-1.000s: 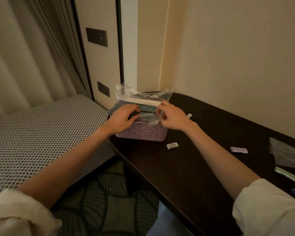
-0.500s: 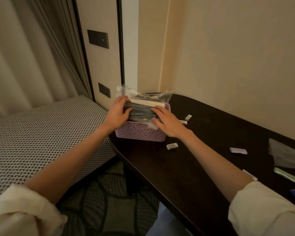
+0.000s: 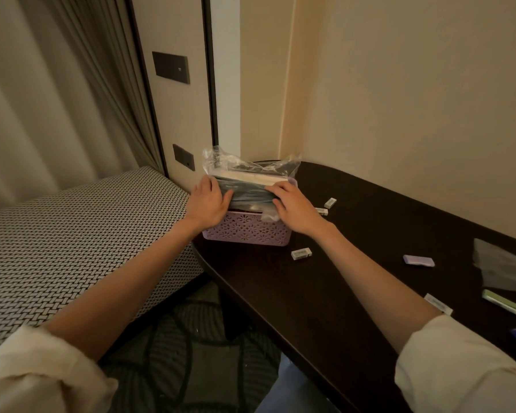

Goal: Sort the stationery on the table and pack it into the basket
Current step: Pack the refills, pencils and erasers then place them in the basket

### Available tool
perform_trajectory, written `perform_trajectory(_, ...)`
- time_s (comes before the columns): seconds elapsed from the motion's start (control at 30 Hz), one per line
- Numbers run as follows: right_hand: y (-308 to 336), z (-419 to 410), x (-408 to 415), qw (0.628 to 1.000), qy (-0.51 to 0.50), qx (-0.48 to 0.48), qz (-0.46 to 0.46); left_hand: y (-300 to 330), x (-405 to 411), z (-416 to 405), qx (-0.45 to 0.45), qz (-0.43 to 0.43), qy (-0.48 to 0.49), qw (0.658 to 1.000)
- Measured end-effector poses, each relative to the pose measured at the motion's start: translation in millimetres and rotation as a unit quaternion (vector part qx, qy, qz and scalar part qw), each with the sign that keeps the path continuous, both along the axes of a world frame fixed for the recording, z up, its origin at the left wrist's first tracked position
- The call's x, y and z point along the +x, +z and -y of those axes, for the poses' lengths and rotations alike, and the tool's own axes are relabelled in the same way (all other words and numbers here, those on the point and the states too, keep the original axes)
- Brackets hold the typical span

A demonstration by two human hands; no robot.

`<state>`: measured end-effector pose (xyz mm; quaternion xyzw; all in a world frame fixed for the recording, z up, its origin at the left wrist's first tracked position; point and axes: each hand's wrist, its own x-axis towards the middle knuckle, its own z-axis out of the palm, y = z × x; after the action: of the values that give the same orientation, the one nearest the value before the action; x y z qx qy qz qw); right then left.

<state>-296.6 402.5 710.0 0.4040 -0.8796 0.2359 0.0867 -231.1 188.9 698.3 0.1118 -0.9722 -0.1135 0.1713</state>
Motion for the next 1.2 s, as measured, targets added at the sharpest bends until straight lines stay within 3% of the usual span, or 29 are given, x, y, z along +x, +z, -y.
perform_trajectory(0.33, -7, 1, -1, 0.998, -0.006, 0.019, -0.053, -5, 7, -7, -0.052, 0.013, 0.023, 0.998)
perform_trajectory(0.63, 7, 5, -3, 0.994, -0.015, 0.094, -0.05, 4, 6, -14, -0.015, 0.056, 0.047, 0.997)
perform_trajectory(0.83, 23, -6, 5, 1.0, -0.029, -0.005, -0.01, 4, 14, -28, -0.035, -0.054, 0.047, 0.997)
perform_trajectory(0.97, 27, -24, 6, 0.999, -0.048, -0.021, 0.002, 0, 16, -35, -0.015, -0.12, 0.023, 0.992)
perform_trajectory(1.1, 23, -57, 10, 0.996, -0.088, -0.033, 0.01, 1, 20, -55, 0.017, -0.24, -0.082, 0.967)
perform_trajectory(1.2, 12, -94, 17, 0.988, -0.15, -0.027, 0.02, 6, 22, -88, 0.029, -0.246, -0.177, 0.952)
